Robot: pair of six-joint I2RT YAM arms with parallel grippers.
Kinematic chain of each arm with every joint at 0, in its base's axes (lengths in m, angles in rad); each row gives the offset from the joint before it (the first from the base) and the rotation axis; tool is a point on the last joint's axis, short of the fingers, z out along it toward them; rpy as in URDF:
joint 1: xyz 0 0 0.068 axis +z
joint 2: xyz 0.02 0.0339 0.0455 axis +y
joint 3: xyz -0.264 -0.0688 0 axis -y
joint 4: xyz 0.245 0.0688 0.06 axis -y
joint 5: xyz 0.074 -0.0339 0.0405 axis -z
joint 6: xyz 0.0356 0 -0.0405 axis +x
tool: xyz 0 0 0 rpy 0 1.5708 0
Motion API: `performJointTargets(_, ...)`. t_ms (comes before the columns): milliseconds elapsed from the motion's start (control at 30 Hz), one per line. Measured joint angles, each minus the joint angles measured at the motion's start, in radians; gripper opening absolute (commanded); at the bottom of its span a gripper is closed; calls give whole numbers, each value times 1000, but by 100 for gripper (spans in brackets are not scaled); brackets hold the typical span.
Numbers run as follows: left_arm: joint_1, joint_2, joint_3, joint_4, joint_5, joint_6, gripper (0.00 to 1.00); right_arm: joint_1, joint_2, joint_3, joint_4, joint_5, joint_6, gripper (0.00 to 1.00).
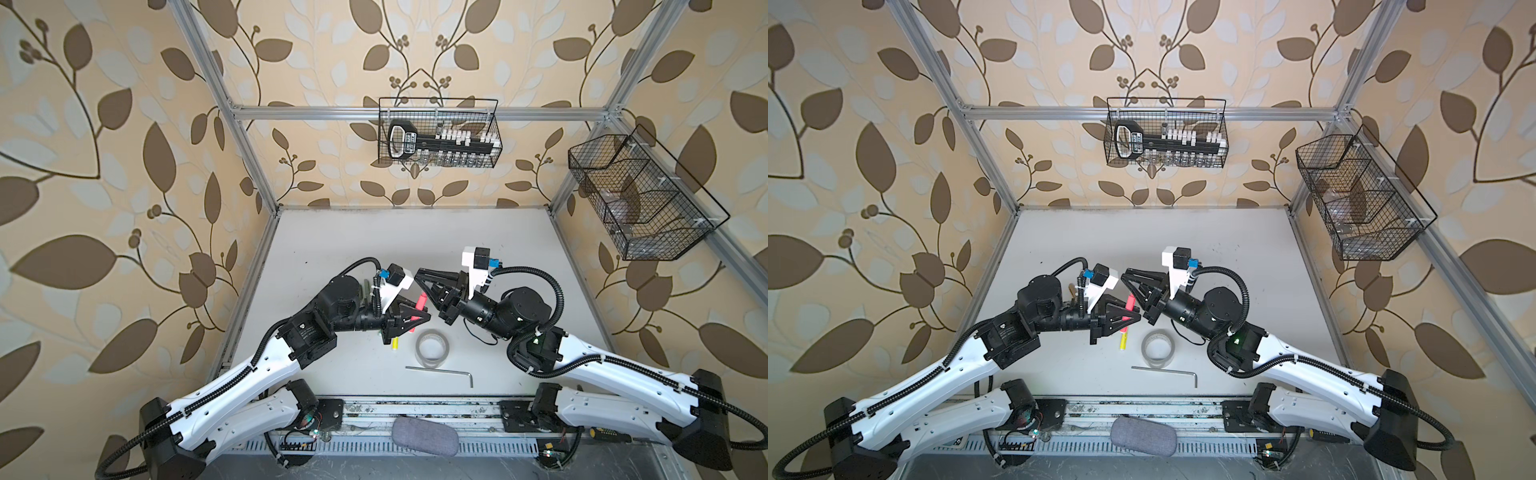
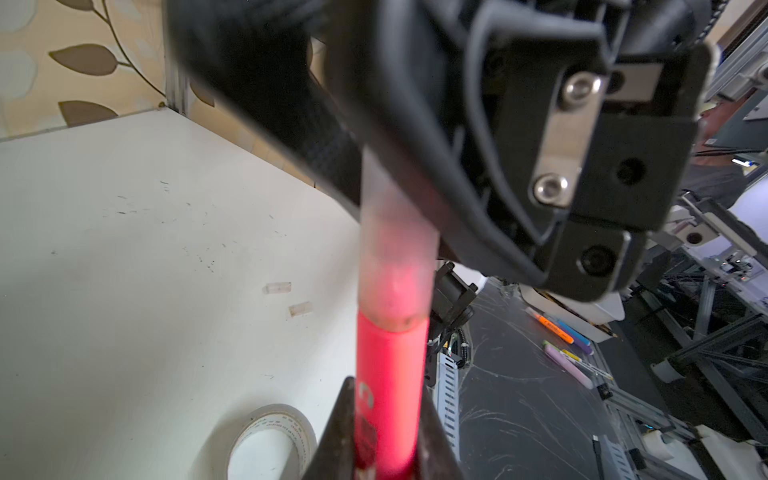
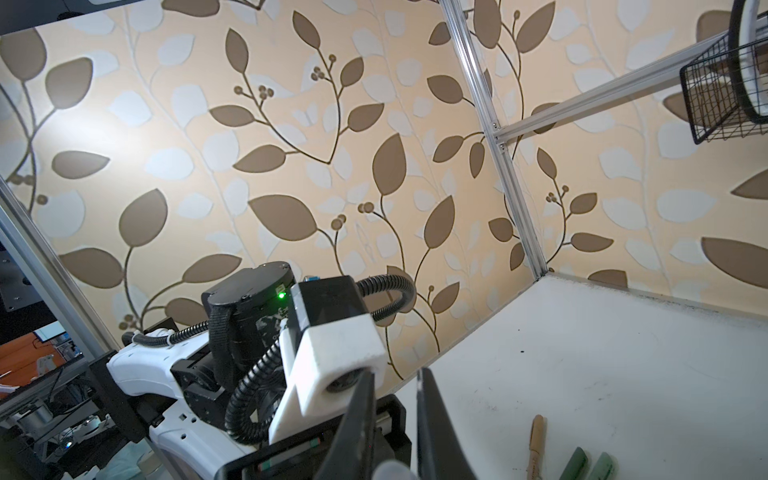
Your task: Insert the pens into the pen caps
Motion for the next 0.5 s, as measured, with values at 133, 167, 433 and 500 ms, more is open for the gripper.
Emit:
performJointTargets(133, 0, 10, 43, -57, -32, 71, 0, 7, 4, -2, 28, 8, -37, 0)
performJointTargets(167, 0, 16, 60, -77, -36, 84, 0, 7, 4, -5, 39, 9, -46, 0)
performJointTargets(433, 0, 58, 111, -171, -29, 102, 0, 8, -16, -90, 132, 38, -75, 0)
performJointTargets(500, 0, 55, 111, -192, -43, 105, 0, 8, -16, -97, 127, 43, -70, 0)
